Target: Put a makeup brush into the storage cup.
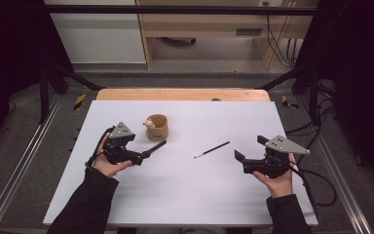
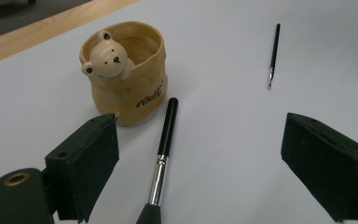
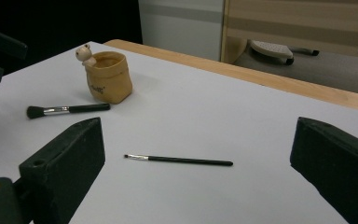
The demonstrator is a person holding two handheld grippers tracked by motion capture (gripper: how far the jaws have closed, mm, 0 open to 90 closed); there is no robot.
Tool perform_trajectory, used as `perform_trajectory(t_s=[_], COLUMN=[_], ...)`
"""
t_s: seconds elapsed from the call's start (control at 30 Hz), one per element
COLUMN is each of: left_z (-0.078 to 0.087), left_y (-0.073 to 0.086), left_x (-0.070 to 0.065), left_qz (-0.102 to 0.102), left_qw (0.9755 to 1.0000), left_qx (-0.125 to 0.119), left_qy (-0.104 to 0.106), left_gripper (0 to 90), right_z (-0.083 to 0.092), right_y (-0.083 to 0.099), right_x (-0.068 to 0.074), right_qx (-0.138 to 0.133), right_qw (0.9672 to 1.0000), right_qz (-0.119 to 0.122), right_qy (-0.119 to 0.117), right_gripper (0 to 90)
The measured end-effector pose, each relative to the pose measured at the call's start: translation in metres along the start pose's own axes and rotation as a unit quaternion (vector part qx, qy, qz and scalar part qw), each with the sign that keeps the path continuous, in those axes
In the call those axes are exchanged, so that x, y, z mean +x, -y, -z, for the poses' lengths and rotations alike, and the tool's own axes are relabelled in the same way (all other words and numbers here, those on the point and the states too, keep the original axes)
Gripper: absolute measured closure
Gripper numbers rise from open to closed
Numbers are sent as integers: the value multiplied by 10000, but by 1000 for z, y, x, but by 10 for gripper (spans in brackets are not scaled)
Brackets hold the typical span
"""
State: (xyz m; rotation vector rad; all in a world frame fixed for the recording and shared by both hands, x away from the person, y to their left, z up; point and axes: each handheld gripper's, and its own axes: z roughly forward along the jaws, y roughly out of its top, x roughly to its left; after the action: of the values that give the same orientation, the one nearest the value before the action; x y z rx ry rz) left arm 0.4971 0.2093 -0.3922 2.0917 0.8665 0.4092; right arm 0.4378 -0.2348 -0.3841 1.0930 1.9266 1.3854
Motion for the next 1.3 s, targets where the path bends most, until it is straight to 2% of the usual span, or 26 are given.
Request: perform_trajectory(t_s=[0.37, 0.5, 0.77, 0.93, 1.13, 1.3], left_z=[-20, -24, -34, -43, -52, -59], left_y=[-2, -3, -2, 1, 5, 7], left_x=[0, 0, 5, 10, 12, 14], left_qz=[-181, -209, -144, -156, -230, -237], left_qw=[9986, 9979, 9964, 9944, 9915, 9901], left_qx=[505, 610, 836, 1042, 1284, 1386], left_qy=[37, 46, 37, -24, 2, -3], left_gripper=[110, 114, 139, 155, 187, 220], right_z=[-1, -1, 0, -1, -1, -1], right_y=[0, 0, 0, 0, 0, 0], right_x=[0, 0, 0, 0, 0, 0], right_qx=[28, 21, -5, 15, 17, 16], right_qw=[10000, 10000, 10000, 10000, 10000, 10000], right_qz=[-3, -11, -29, -15, -15, -28], right_qy=[-5, -15, -15, -24, -29, -28], right_gripper=[36, 37, 38, 38, 38, 38])
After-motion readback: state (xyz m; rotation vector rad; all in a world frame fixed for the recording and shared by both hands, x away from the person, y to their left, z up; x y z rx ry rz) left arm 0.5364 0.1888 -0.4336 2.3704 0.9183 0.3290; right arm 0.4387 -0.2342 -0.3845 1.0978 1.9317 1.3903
